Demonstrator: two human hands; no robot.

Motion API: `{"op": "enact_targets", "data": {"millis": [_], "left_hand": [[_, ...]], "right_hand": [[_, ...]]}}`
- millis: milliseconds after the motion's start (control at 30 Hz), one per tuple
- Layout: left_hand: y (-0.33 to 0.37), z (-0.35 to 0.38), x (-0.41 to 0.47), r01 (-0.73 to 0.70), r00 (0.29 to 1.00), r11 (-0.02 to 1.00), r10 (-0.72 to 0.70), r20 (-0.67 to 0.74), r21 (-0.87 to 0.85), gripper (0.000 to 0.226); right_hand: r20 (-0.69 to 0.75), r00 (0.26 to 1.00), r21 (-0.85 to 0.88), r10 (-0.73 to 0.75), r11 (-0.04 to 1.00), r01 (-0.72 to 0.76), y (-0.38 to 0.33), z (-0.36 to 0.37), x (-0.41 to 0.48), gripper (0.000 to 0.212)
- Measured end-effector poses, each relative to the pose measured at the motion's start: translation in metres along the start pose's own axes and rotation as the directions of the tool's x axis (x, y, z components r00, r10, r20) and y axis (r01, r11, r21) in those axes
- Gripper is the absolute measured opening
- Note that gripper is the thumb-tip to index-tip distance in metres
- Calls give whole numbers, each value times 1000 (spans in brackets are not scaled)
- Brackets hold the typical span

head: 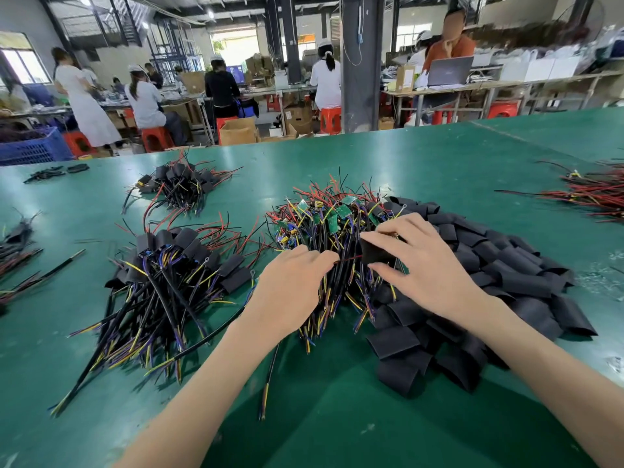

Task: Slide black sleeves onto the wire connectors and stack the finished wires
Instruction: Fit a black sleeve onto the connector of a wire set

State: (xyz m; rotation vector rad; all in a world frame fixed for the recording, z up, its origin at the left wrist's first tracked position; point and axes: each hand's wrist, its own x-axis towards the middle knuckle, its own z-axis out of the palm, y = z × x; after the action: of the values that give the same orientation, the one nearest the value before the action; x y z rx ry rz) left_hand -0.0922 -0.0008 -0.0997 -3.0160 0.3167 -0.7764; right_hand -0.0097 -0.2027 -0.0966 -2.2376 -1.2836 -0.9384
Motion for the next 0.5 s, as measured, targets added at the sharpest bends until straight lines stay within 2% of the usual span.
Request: {"op": "enact_targets", "data": {"millis": [67, 133, 300, 400, 500], "left_hand": [[6, -1, 1, 21, 1000, 996, -22, -9, -88, 33], [14, -3, 1, 5, 1000, 981, -5, -1, -192, 51], [32, -7, -6, -69, 992, 902, 16, -126, -427, 84], [33, -4, -6, -54, 990, 886, -14, -143, -461, 91], [30, -5, -6, -26, 994, 865, -32, -107, -500, 89]], "right_hand": [[18, 998, -76, -56, 995, 58, -7, -3, 2, 42], [43, 993, -116, -107, 987, 112, -15, -4, 3, 40], [149, 982, -79, -119, 988, 132, -36, -1, 6, 44], [223, 971, -59, -88, 993, 104, -36, -1, 6, 46], [313, 944, -106, -102, 984, 142, -31, 0, 5, 44]]}}
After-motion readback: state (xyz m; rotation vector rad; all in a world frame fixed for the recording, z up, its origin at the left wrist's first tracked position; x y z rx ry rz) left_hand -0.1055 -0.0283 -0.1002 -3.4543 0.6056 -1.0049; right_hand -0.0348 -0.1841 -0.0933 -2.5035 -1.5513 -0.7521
